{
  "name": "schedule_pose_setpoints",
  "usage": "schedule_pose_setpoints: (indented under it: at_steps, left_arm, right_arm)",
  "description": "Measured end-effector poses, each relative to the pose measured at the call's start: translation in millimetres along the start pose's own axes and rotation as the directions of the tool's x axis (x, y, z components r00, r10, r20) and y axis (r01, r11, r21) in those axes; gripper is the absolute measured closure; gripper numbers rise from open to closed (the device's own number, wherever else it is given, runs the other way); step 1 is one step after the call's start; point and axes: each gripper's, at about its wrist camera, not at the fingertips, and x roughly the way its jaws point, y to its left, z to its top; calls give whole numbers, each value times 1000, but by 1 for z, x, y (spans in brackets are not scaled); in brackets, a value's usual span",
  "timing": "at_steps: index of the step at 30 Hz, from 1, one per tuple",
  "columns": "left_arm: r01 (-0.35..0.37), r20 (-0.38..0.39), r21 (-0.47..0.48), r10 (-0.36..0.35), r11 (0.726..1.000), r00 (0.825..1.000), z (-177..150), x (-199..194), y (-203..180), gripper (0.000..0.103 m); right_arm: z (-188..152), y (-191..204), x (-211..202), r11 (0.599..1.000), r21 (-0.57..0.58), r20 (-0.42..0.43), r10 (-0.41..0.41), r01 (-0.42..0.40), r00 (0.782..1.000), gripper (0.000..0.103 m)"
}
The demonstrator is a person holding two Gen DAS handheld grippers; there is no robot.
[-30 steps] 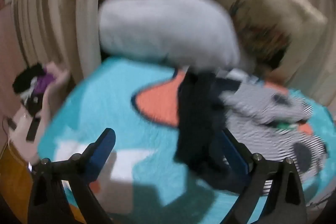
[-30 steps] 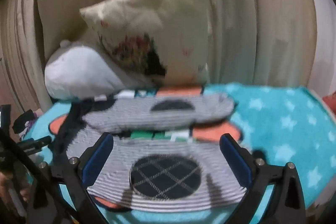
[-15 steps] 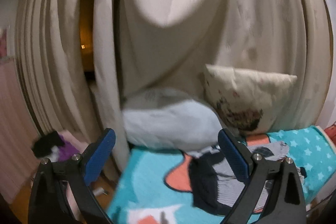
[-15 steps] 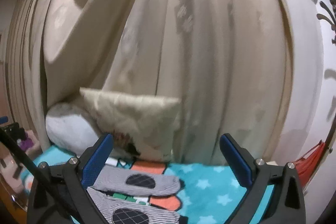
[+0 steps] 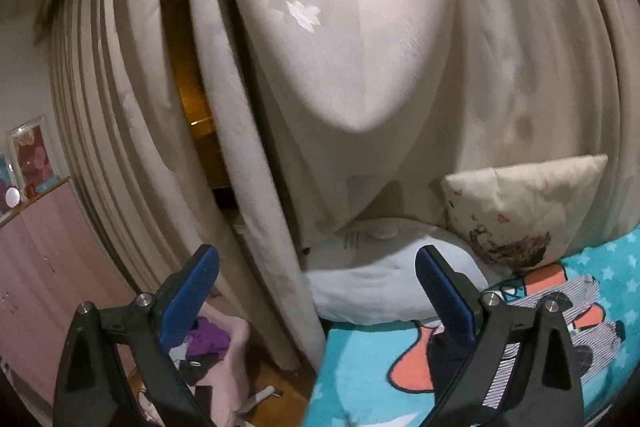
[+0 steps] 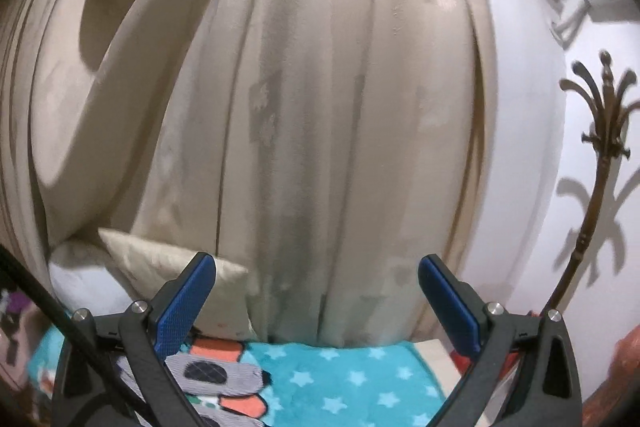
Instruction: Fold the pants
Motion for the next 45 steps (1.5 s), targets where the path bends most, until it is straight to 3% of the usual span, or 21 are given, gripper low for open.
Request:
schedule_pose_setpoints:
  at_steps: [5,7,12,14,18,20,24,27,29,30,32,35,45]
  left_arm:
    - [148,-74,15,-146,989,986,-53,35,-42,4]
    - [172,-87,34,-169,984,982,-78,49,-67,4]
    - [255,-161,43,-246,966,956,-133,84,-122,4]
    - [275,-200,35,-263,961,944,-152,98,-141,4]
    - [251,-230,84,-227,964,946,-183,112,-175,4]
    - [269,-252,84,-241,959,937,-188,115,-182,4]
    - [274,-285,63,-246,960,927,-195,117,-186,4]
    - [267,-285,49,-243,962,927,-196,116,-183,4]
    - [259,-284,37,-239,965,929,-196,115,-181,4]
    - [257,-285,32,-238,966,929,-196,115,-180,4]
    - [257,-281,21,-241,966,929,-196,113,-179,4]
    - [252,-274,18,-237,968,932,-198,110,-179,4]
    - [273,-304,7,-258,962,917,-200,109,-179,4]
  right_arm:
    - [-66,49,57,990,-48,-112,124,-130,986,0]
    - [-110,69,91,977,-50,-173,195,-206,965,0]
    - [-217,120,176,944,21,-346,316,-329,883,2]
    - [-238,134,197,944,24,-401,312,-330,861,3]
    - [-275,150,230,934,46,-484,331,-354,810,3]
    - [-283,152,231,932,54,-498,337,-359,799,3]
    - [-282,156,226,938,29,-479,315,-344,819,3]
    - [-270,152,208,951,20,-357,296,-310,886,3]
    - [-264,152,196,966,-29,-269,239,-256,933,1]
    - [-265,157,193,964,-66,-261,231,-256,937,0]
    - [-269,163,198,949,-75,-309,270,-306,912,0]
    - [-278,170,202,943,-70,-347,284,-327,894,1]
    - [-280,175,198,947,-75,-365,267,-313,892,2]
